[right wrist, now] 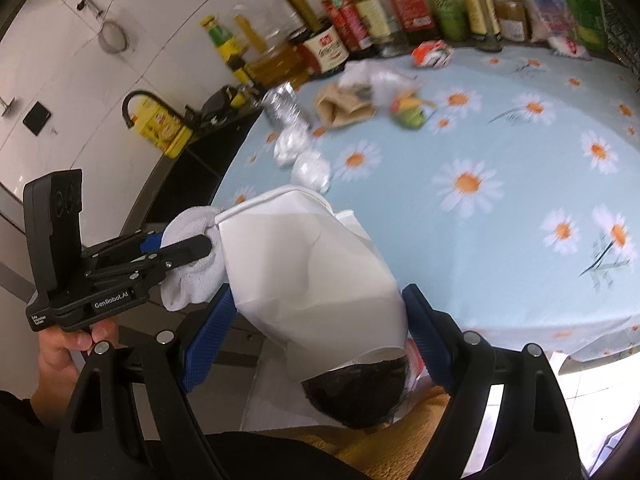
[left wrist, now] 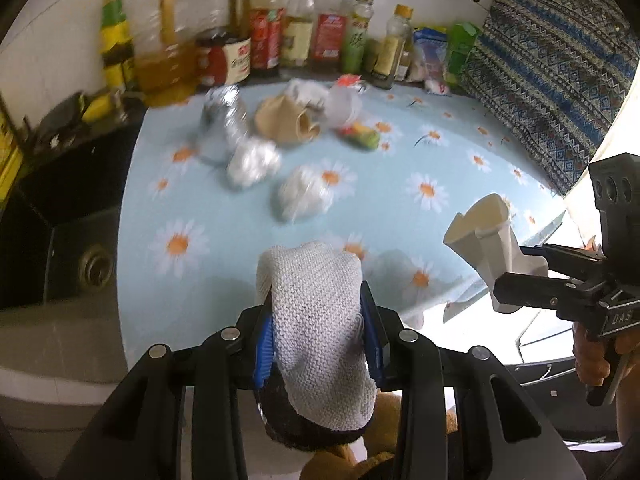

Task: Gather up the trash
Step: 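Lower both held items over the black trash bin and open both grippers, then raise both open grippers back over the tablecloth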

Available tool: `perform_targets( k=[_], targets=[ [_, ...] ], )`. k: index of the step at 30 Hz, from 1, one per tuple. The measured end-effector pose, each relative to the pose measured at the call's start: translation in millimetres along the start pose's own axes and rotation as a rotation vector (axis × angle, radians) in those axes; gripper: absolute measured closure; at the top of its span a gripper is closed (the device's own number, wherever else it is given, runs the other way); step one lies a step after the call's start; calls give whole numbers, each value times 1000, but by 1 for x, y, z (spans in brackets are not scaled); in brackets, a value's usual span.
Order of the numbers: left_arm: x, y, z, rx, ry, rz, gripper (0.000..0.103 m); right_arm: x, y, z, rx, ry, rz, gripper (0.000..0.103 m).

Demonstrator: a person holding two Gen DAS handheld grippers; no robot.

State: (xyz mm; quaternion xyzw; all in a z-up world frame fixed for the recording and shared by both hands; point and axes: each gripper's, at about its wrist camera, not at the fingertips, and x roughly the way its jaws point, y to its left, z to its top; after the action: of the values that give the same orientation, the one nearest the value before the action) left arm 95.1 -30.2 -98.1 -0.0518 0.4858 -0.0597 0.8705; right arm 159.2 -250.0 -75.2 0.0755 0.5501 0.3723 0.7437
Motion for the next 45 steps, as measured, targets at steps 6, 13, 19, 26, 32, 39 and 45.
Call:
perform_targets(
  k=[6,13,19,26,32,39,45],
  targets=[
    [2,14,-43,-50,43,-17,68,28,16,-31,4,65,2,20],
    [20,23,-87,-90,123,-42,68,60,20,-67,40,141,-12,20],
    [45,27,-117,-109,211,-48,67,89,6,-89,117,206,-19,20],
    [57,31,-128,-142,256,-72,54,99,0,-94,187,228,19,14],
    [56,35,-122,-157,251,-75,43,94,-3,-85,218,199,31,11],
    [53,37,-114,-165,225,-62,43,85,-8,-77,251,163,40,11],
    [42,39,-103,-156,203,-54,43,64,-4,-69,225,121,36,11]
  ],
)
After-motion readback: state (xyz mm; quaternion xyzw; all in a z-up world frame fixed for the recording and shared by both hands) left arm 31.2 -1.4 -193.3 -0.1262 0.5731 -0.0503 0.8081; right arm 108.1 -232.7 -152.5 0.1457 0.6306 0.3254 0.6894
